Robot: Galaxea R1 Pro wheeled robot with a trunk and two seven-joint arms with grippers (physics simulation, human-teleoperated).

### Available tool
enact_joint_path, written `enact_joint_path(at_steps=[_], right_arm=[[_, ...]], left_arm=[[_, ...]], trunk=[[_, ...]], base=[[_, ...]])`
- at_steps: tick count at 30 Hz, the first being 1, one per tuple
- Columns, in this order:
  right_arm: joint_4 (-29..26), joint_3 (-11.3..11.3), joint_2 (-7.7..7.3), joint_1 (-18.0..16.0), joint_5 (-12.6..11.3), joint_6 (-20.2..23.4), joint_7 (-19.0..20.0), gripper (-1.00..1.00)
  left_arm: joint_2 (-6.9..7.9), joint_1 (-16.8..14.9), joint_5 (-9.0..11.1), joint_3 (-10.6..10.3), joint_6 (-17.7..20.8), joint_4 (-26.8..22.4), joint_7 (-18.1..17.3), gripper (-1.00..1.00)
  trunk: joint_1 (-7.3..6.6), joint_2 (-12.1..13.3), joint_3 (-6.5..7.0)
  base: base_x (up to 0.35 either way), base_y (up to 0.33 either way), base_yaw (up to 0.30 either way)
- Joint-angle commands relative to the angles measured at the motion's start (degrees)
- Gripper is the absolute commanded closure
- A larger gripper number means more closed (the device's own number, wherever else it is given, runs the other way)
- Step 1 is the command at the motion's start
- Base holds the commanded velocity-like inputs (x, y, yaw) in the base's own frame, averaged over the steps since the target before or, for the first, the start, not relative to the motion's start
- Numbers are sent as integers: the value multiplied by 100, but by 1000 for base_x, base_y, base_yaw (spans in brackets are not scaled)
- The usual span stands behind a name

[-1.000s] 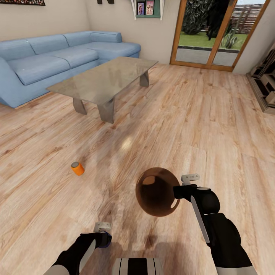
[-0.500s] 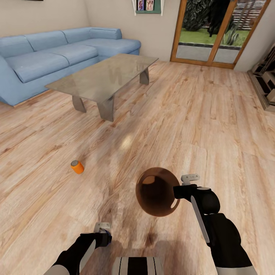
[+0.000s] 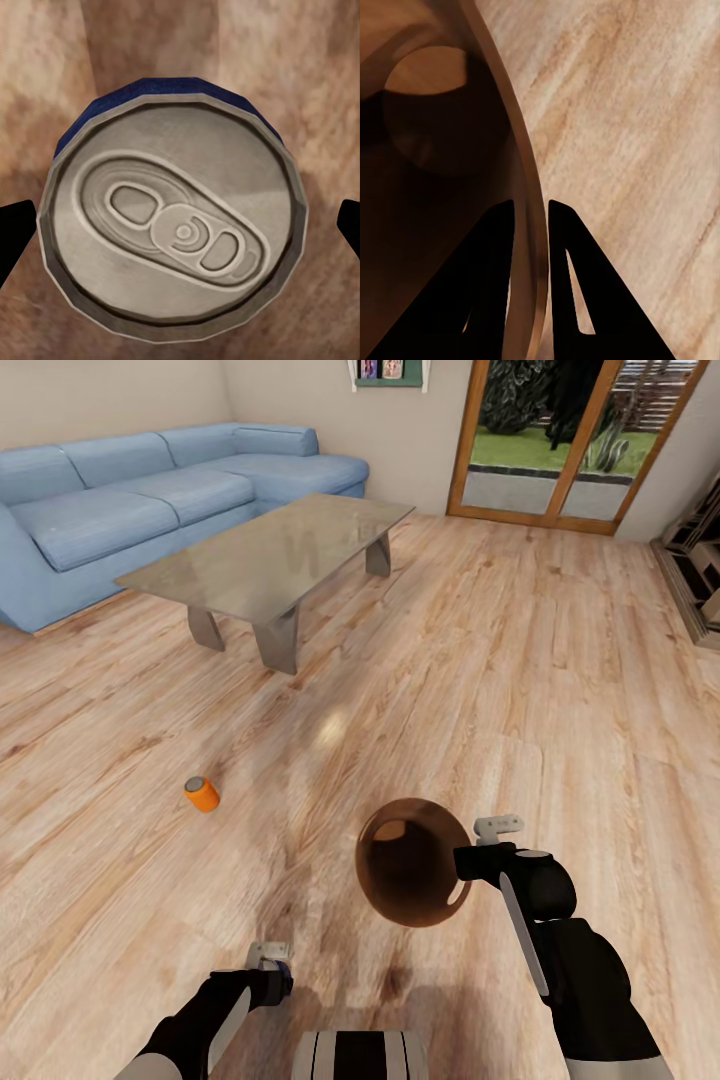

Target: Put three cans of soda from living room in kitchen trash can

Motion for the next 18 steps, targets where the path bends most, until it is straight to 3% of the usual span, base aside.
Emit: enact_joint_path(at_steps=[1, 9, 10, 18], right_arm=[[-2, 2, 1, -2, -91, 1, 25, 100], [-2, 1, 1, -2, -91, 1, 25, 100], [-2, 1, -1, -2, -91, 1, 25, 100], [-2, 1, -6, -2, -91, 1, 25, 100]], left_arm=[[2, 0, 0, 0, 2, 0, 0, -100], [0, 0, 0, 0, 8, -6, 0, -100], [0, 2, 0, 0, 7, -7, 0, 100], [6, 8, 0, 1, 14, -8, 0, 100]], trunk=[[-1, 0, 0], [-1, 0, 0], [-1, 0, 0], [-1, 0, 0]], base=[[0, 0, 0], [0, 0, 0], [0, 0, 0], [0, 0, 0]])
